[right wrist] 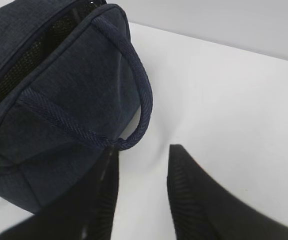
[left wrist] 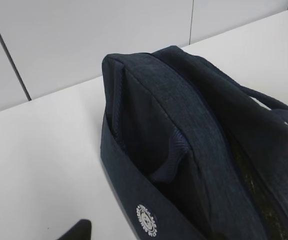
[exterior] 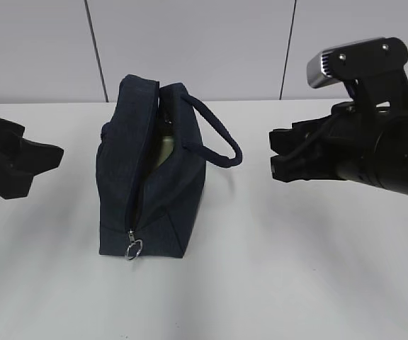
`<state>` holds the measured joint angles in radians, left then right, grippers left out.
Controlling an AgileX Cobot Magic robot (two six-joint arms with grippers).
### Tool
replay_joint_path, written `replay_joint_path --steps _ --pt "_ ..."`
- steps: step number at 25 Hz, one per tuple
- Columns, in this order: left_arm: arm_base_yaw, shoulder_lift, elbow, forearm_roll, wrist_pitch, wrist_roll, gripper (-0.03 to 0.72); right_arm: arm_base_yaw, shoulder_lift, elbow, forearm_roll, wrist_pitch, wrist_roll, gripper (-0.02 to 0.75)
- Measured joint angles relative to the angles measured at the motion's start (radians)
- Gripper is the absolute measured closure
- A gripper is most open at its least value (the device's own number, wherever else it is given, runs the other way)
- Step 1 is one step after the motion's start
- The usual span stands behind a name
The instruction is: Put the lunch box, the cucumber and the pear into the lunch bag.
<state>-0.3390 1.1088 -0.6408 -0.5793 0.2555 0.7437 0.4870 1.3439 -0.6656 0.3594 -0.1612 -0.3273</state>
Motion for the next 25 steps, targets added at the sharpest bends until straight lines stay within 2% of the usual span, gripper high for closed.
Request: replay_joint_path --steps 4,7,11,14,19,25 --pt "0.0 -0.01 0.0 0.0 0.001 0.007 0.281 0.016 0.015 0.038 -0.119 -0.077 0.025 0.475" --pt "-0.012 -0.011 0.0 0.0 -0.002 0.031 0.283 0.062 0.039 0.129 -0.354 -0.252 0.217 0.475" --pt "-0.063 -0.011 0.006 0.0 -0.042 0.045 0.284 0.098 0.147 0.188 -0.667 -0.442 0.453 0.475" --pt "-0.103 -0.011 0.032 0.0 -0.087 0.044 0.284 0.105 0.259 0.189 -0.734 -0.534 0.517 0.449" --pt "-0.124 -0.011 0.082 -0.002 -0.12 0.048 0.285 0.111 0.401 0.189 -0.817 -0.617 0.591 0.349" --pt "-0.124 -0.012 0.1 -0.006 -0.165 0.048 0.285 0.184 0.497 0.112 -0.841 -0.638 0.603 0.326"
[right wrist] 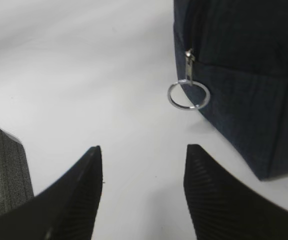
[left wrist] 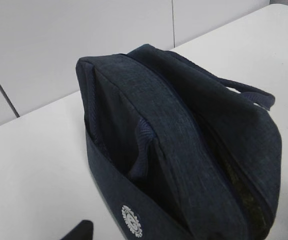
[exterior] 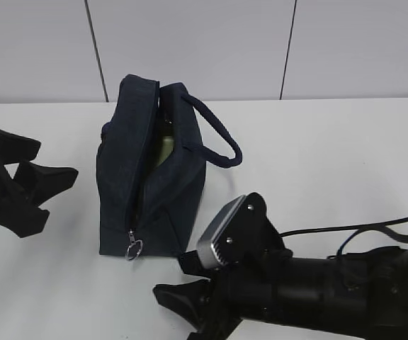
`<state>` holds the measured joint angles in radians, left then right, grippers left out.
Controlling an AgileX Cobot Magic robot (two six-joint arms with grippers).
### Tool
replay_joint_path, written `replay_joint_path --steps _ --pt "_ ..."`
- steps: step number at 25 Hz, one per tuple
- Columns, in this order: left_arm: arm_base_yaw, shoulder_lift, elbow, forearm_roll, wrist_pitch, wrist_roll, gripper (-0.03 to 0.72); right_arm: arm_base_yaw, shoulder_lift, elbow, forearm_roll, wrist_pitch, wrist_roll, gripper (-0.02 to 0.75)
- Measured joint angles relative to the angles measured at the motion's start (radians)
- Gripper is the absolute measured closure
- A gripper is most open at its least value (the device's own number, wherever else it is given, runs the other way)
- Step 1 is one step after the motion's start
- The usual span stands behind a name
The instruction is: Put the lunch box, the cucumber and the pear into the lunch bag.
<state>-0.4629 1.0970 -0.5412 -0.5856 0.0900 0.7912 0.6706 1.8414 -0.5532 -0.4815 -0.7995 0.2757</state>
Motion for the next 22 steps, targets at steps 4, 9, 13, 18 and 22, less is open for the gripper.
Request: replay_joint_path --steps 4,9,13,18,22 --pt "0.0 -0.001 0.0 -0.001 -0.001 0.0 0.285 0.032 0.048 -0.053 0.02 0.0 0.002 0.325" --pt "0.0 -0.01 0.0 -0.002 -0.002 0.0 0.285 0.034 0.103 -0.103 0.057 0.021 0.003 0.325" --pt "0.0 -0.04 0.0 -0.004 -0.002 0.0 0.285 0.034 0.145 -0.165 0.071 0.057 0.004 0.325" --pt "0.0 -0.056 0.0 -0.006 -0.004 0.0 0.285 0.034 0.18 -0.225 0.089 0.092 0.008 0.325" --pt "0.0 -0.056 0.0 -0.016 -0.004 0.0 0.285 0.036 0.186 -0.243 0.089 0.103 0.008 0.324"
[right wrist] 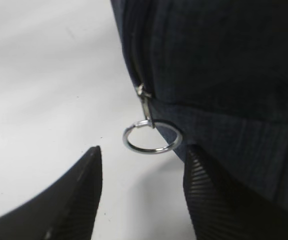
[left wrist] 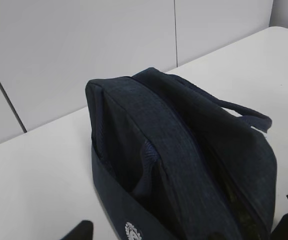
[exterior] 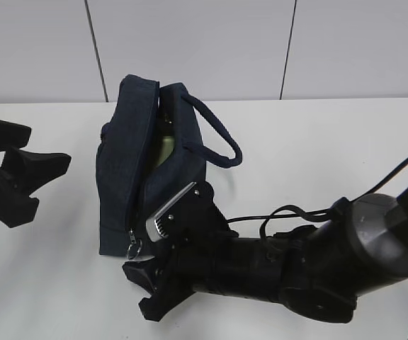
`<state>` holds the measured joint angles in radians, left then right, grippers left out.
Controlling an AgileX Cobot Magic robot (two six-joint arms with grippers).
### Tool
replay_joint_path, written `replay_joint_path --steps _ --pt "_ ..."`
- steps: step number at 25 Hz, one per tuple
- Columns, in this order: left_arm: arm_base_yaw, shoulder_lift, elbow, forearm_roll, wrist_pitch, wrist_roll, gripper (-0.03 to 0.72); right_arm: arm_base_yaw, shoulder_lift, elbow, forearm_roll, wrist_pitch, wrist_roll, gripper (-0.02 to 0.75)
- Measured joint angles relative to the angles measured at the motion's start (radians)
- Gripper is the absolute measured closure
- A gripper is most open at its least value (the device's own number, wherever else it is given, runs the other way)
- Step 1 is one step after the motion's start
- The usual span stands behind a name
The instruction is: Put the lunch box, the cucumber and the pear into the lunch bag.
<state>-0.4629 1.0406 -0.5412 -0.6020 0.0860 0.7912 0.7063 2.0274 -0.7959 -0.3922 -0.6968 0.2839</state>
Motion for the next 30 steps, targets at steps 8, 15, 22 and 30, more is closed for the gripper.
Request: replay_joint_path --steps 8,15,22,30 --pt "0.0 -0.004 0.0 -0.004 -0.001 0.0 0.293 0.002 0.002 -0.009 0.0 0.005 0.0 0.324" --pt "0.0 -0.004 0.0 -0.005 -0.001 0.0 0.304 0.003 0.008 -0.039 -0.008 0.012 0.007 0.324" --pt "0.0 -0.004 0.0 -0.006 -0.001 0.0 0.306 0.007 0.038 -0.076 -0.074 0.042 0.083 0.325" --pt "0.0 -0.004 0.0 -0.007 -0.011 0.0 0.306 0.016 0.04 -0.084 -0.083 0.041 0.087 0.325"
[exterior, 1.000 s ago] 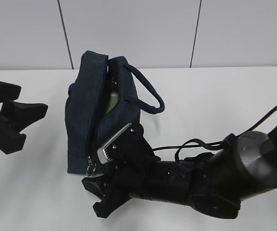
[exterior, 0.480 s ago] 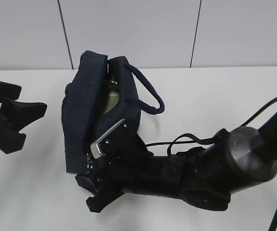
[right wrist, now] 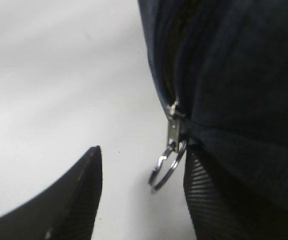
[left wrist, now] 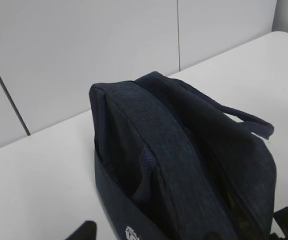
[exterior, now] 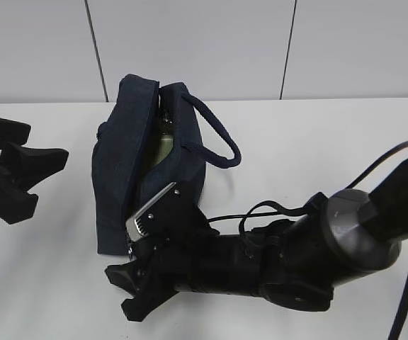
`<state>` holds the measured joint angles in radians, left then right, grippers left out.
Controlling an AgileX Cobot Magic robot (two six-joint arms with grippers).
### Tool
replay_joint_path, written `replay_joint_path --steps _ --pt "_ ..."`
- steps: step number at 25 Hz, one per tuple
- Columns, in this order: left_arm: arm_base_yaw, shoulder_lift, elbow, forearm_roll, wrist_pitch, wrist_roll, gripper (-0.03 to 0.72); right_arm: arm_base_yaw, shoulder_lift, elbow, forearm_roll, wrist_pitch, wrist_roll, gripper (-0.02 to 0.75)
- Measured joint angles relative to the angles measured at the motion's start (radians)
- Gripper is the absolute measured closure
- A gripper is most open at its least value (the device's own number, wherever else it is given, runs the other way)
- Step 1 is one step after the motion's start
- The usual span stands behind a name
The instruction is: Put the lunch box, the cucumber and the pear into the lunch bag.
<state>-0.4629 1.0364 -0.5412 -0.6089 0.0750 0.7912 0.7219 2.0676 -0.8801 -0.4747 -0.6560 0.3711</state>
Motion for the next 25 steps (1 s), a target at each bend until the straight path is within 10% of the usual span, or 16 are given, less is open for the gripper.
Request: replay_joint_path --steps 25 --pt "0.0 0.0 0.0 0.0 -0.004 0.0 0.319 0.0 0.002 -0.002 0.027 0.042 -0.036 0.382"
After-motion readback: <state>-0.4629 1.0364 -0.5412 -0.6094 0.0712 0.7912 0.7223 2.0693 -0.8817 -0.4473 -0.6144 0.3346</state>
